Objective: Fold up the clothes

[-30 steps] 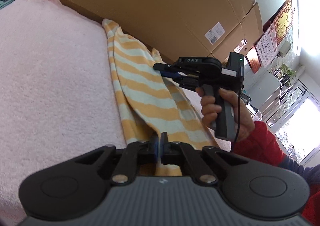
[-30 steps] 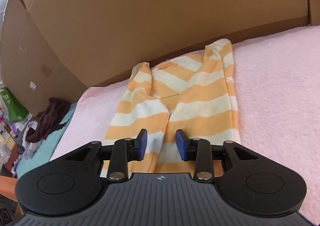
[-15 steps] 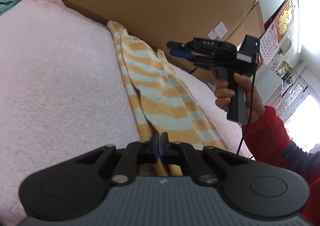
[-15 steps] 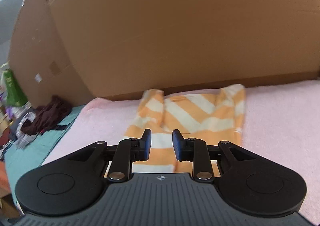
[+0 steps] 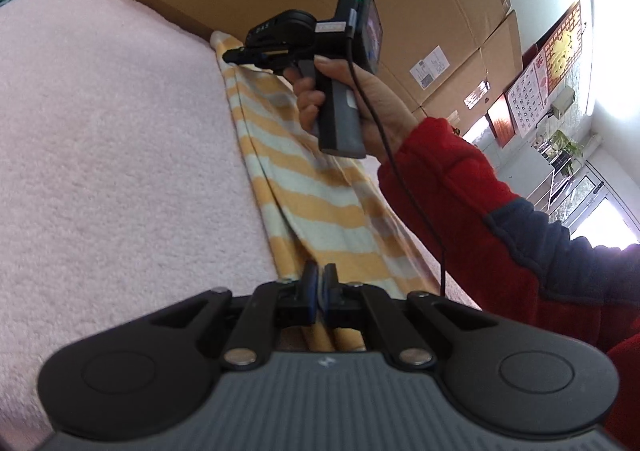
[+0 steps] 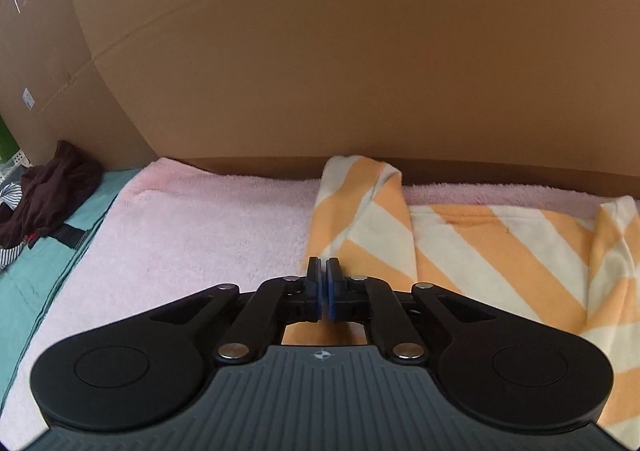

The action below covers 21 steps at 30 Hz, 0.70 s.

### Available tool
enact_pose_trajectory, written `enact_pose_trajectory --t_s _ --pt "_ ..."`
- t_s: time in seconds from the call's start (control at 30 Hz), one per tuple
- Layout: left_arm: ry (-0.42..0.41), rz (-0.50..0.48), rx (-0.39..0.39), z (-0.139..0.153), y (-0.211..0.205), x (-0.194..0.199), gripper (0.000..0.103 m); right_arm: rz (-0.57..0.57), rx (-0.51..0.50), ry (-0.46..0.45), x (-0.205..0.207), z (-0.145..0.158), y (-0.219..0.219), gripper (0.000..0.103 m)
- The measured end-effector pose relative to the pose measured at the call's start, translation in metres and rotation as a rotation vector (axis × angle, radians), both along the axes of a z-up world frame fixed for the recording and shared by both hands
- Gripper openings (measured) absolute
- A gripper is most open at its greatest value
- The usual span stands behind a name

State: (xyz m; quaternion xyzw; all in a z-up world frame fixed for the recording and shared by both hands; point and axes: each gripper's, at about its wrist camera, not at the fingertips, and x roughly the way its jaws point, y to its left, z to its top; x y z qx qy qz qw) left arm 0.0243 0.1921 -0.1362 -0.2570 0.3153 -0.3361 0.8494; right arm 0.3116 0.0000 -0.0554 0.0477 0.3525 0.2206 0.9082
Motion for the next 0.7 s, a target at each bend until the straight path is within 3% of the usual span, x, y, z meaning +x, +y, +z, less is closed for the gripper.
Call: enact_pose_trajectory --t_s 0.17,0.23,0.3,0.37,0.4,0.43,0.5,0.53,0.7 --pt "0.009 -0.008 0.000 0.003 0.001 -0.001 0.000 -0.001 0.050 0.011 0.014 -0.001 -0.001 0.002" --pt "0.001 -0.029 -0.006 0.005 0.002 -0.005 0.007 -0.010 0.102 0.000 0.004 0.007 -0.014 0.013" --pt "-0.004 -0.057 -0.028 0.005 0.000 -0.008 0.031 -0.001 0.111 -0.022 -0.011 0.016 -0.026 0.019" --pt "-0.011 -0.076 -0.035 0.006 -0.004 -0.009 0.032 0.013 0.089 -0.023 -0.019 0.017 -0.031 0.040" --pt "-0.011 -0.078 -0.020 0.006 -0.008 -0.008 0.029 0.022 0.073 -0.016 -0.020 0.015 -0.029 0.042" --pt "-0.012 -0.073 -0.005 0.007 -0.010 -0.008 0.025 0.033 0.055 -0.008 -0.019 0.012 -0.027 0.038" --pt "0.001 -0.052 0.013 0.007 -0.011 -0.007 0.001 0.037 0.028 0.005 -0.014 0.004 -0.020 0.009" --pt "0.010 -0.039 0.019 0.007 -0.010 -0.006 0.000 0.025 0.018 0.003 -0.009 0.001 -0.016 0.003" --pt "0.002 0.007 0.040 0.011 -0.005 -0.018 0.000 0.023 0.078 -0.010 -0.001 0.005 -0.003 0.004"
